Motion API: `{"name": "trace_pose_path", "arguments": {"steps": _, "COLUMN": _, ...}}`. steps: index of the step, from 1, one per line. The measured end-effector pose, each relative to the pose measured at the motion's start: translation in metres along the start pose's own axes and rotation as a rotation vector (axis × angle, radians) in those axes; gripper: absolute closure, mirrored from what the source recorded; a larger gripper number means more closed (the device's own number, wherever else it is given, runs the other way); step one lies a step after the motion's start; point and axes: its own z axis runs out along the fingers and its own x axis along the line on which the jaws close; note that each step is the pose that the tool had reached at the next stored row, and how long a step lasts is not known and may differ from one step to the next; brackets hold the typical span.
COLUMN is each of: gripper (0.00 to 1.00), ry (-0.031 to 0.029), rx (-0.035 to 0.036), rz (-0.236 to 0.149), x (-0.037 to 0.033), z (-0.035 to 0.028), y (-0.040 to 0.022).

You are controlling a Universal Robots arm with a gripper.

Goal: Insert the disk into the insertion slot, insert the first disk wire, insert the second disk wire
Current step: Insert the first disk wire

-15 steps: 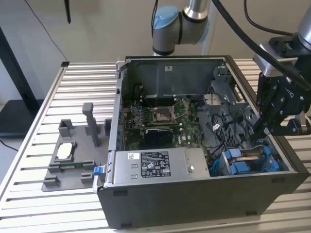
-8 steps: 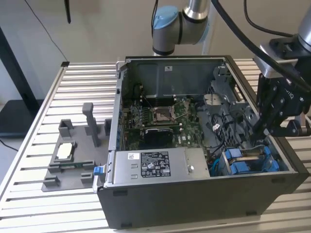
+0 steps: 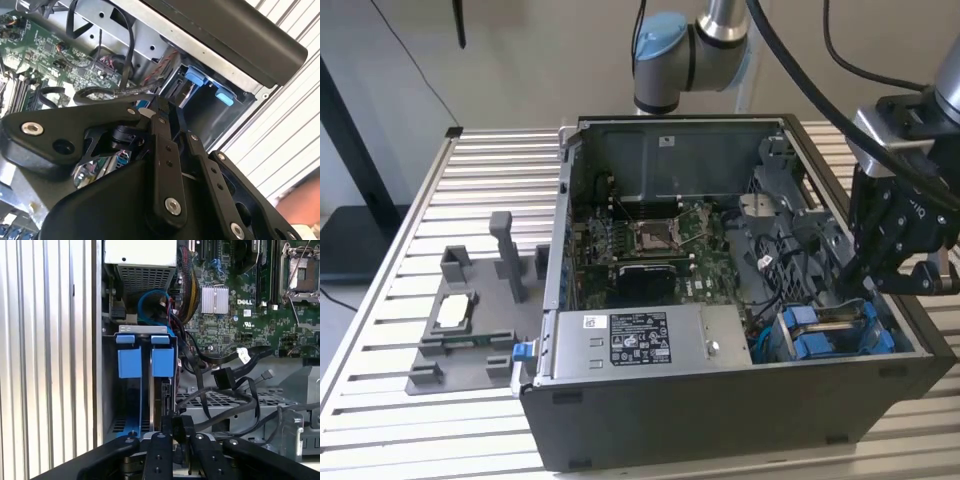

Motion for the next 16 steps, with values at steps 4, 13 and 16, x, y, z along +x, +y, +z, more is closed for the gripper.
{"name": "trace_pose_path", "arguments": {"steps": 4, "gripper": 0.8, "ry": -0.0001, "rx": 0.0001, "rz": 0.0, "x": 0.0008, "z": 0.0029, "y": -0.0015}}
{"name": "trace_pose_path", "arguments": {"steps": 13, "gripper": 0.8, "ry": -0.0001, "rx": 0.0005, "rz": 0.0, "x": 0.0016, "z": 0.0103, "y": -0.0049}}
{"name": "trace_pose_path", "arguments": {"steps": 16, "gripper": 0.8, "ry": -0.0001, "rx": 0.0012, "rz": 0.0, "x": 0.0018, "z": 0.0128, "y": -0.005}}
